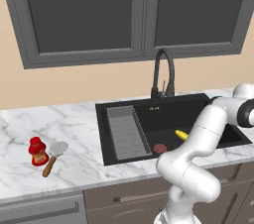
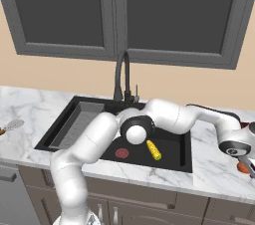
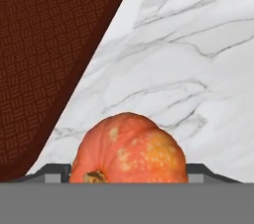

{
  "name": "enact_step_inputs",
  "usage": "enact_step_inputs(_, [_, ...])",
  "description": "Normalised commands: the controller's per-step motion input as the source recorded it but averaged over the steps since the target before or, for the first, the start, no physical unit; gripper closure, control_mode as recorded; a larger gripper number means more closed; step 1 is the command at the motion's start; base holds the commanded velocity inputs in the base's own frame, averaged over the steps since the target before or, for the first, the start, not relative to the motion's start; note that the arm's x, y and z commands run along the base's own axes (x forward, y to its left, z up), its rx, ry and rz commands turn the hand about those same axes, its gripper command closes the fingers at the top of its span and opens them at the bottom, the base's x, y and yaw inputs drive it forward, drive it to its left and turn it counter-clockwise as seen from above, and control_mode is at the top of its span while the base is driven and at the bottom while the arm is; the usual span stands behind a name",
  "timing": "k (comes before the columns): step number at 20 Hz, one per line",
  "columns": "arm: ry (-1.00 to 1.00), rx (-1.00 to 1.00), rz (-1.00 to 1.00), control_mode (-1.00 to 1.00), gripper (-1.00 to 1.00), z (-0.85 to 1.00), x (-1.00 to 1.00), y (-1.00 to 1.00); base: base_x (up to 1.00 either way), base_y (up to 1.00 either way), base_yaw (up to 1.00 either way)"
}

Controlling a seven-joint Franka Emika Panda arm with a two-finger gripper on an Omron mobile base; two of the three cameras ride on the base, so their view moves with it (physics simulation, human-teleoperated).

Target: Pick up all produce items and place them in the sink. Turn on the sink faucet to wash them. Then turn the sink off and put them in the tray.

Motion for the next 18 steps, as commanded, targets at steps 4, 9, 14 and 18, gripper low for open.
enact_step_inputs(4, [0.0,-0.03,0.0,-1.0,1.0,0.01,-0.02,0.03,0.0,0.0,0.0])
enact_step_inputs(9, [-0.12,-0.05,0.0,-1.0,1.0,0.31,-0.68,0.25,0.0,0.0,0.0])
enact_step_inputs(14, [-0.06,-0.12,0.0,-1.0,1.0,0.4,-0.65,0.87,0.0,0.0,0.0])
enact_step_inputs(18, [0.0,-0.15,0.01,-1.0,1.0,0.43,-0.19,1.0,0.0,0.0,0.0])
